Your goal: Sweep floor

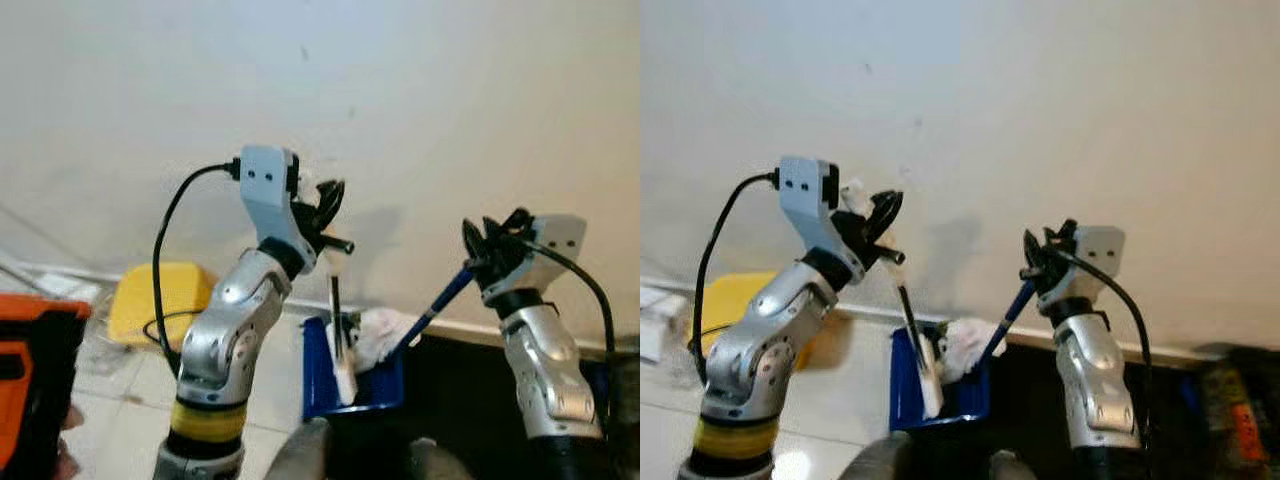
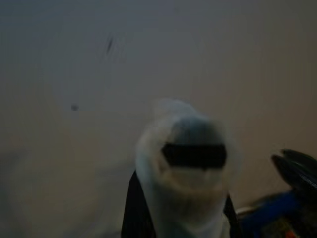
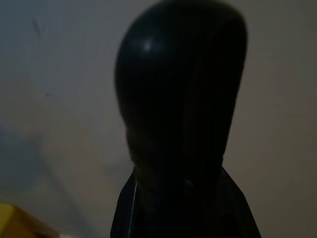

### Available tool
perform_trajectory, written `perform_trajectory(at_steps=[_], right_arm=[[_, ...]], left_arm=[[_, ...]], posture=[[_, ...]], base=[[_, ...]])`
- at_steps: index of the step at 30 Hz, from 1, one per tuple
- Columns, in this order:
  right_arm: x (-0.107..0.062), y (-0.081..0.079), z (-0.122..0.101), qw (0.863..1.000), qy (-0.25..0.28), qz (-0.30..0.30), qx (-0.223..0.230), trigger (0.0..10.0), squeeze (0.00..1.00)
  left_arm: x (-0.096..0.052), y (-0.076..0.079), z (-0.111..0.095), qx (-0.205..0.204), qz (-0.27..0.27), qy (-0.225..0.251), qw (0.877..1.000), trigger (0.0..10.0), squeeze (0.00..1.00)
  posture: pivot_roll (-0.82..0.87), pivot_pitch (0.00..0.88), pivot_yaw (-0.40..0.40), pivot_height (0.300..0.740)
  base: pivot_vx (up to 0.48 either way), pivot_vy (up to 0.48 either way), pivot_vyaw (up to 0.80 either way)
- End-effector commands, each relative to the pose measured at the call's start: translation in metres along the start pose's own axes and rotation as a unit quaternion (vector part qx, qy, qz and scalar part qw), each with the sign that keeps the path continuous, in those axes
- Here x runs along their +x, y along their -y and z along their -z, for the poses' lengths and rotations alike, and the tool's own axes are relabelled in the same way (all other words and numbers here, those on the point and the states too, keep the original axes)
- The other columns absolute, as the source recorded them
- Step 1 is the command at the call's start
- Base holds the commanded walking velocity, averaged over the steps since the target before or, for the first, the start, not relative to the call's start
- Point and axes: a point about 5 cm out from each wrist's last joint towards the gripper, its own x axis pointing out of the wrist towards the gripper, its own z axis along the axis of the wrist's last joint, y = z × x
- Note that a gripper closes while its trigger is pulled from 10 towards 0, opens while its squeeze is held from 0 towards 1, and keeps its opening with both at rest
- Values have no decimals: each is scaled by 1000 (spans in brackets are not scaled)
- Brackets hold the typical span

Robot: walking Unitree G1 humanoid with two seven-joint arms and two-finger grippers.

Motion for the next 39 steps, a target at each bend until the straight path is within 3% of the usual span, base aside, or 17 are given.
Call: perform_trajectory(at_steps=[1,39], right_arm=[[1,-6,-10,999,31,-10,19,10000,0],[3,-7,-10,999,27,-17,16,10000,0]], left_arm=[[-2,-2,5,1,-4,-12,1000,10000,0],[-1,0,4,-2,1,-8,1000,10000,0]], posture=[[107,138,66,740],[104,132,56,740]], base=[[240,-412,0],[296,-352,0]])
